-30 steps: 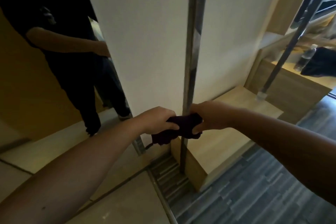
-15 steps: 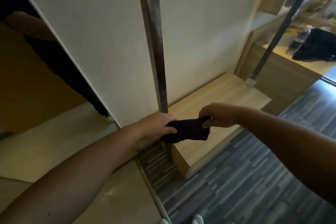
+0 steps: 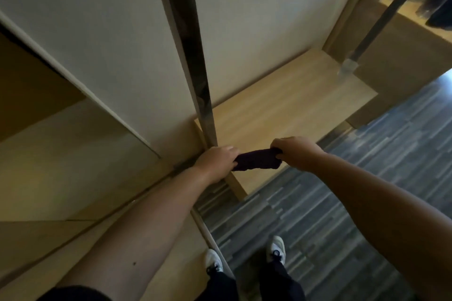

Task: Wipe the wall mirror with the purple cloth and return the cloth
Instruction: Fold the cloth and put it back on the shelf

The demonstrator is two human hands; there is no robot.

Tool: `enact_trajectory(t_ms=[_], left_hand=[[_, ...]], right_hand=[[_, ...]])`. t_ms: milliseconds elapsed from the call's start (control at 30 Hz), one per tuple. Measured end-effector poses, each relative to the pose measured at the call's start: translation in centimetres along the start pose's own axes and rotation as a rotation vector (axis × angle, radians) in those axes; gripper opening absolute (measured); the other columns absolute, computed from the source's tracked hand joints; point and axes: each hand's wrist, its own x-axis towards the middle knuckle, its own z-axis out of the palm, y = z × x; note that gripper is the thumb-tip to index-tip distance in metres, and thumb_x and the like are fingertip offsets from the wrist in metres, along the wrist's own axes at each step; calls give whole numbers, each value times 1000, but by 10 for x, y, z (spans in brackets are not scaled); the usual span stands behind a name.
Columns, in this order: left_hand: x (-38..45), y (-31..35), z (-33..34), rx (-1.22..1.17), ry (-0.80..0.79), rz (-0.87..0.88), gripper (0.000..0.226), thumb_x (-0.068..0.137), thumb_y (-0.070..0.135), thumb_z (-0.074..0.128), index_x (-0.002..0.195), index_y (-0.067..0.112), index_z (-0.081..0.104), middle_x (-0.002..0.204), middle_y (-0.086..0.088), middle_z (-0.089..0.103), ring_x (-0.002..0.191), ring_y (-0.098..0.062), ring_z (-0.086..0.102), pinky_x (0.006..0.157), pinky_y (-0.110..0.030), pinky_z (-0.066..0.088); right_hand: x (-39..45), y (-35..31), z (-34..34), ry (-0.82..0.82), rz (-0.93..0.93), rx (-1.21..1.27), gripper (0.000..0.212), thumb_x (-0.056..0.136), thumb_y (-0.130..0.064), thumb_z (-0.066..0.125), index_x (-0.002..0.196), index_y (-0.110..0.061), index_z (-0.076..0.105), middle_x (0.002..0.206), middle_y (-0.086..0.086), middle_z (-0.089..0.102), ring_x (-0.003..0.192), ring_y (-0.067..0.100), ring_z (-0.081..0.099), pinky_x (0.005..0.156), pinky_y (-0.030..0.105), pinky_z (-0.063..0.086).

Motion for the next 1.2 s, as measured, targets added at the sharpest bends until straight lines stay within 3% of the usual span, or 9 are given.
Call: enact_trajectory(t_ms=[233, 500, 600, 700, 767, 833, 867, 967, 1200], left_hand=[[73, -12, 67, 137, 80, -33, 10, 100, 15, 56, 108, 13, 62, 105, -6, 62, 97, -25, 58, 82, -36, 47], [126, -51, 116, 368, 331, 2, 15, 82, 4, 74, 93, 7, 65, 84, -9, 64, 75, -26, 61, 65, -36, 51], [130, -58, 141, 445, 348, -9, 12, 81, 4, 71, 90, 7, 63, 84, -10, 63, 76, -28, 58, 67, -37, 50], [123, -55, 177, 408, 221, -21, 23, 72, 2, 80, 90, 6, 65, 95, -14, 65, 87, -33, 61, 76, -42, 54], [115, -50, 198, 358, 123, -30, 34, 75, 6, 81, 107, 3, 69, 120, -19, 64, 112, -39, 60, 94, -50, 53], [100, -46, 213, 335, -42, -83, 53, 99, 23, 60, 145, 2, 45, 157, -20, 33, 145, -38, 32, 118, -51, 26], [93, -46, 217, 340, -144, -118, 63, 106, 35, 43, 156, 4, 21, 165, -17, 10, 152, -34, 11, 123, -49, 8], [84, -46, 219, 377, -259, -181, 76, 106, 55, 22, 157, 9, -9, 164, -11, -20, 152, -29, -15, 123, -50, -9], [87, -32, 201, 396, -413, -241, 77, 107, 50, 28, 156, 10, -15, 161, -11, -28, 151, -29, -19, 123, -54, -6]], right_hand=[[74, 59, 57, 1, -45, -74, 13, 99, -26, 50, 106, -21, 60, 88, -2, 61, 78, 19, 58, 72, 36, 53], [145, 96, 108, 353, -160, -212, 16, 88, -12, 66, 103, -15, 61, 96, 3, 66, 86, 24, 62, 83, 38, 50], [152, 96, 134, 363, -198, -262, 27, 79, -8, 72, 102, -13, 59, 97, 5, 63, 87, 26, 60, 86, 42, 49], [149, 95, 170, 265, -235, -265, 35, 68, -5, 77, 99, -10, 60, 94, 8, 62, 84, 28, 59, 83, 42, 50], [143, 96, 190, 184, -244, -252, 34, 76, -14, 77, 106, -12, 62, 108, 7, 63, 100, 29, 60, 94, 42, 47], [132, 98, 199, 74, -220, -225, 46, 96, -38, 57, 134, -13, 54, 146, 8, 48, 135, 30, 44, 115, 44, 31], [126, 100, 201, -2, -203, -234, 60, 102, -49, 39, 150, -14, 35, 161, 7, 25, 149, 28, 24, 122, 45, 16], [106, 97, 212, -133, -148, -325, 76, 96, -66, 0, 152, -18, -16, 157, 5, -27, 148, 24, -24, 119, 49, -14], [100, 75, 200, -298, -53, -286, 92, 94, -74, 16, 149, -12, -25, 153, 9, -36, 148, 29, -24, 120, 57, -8]])
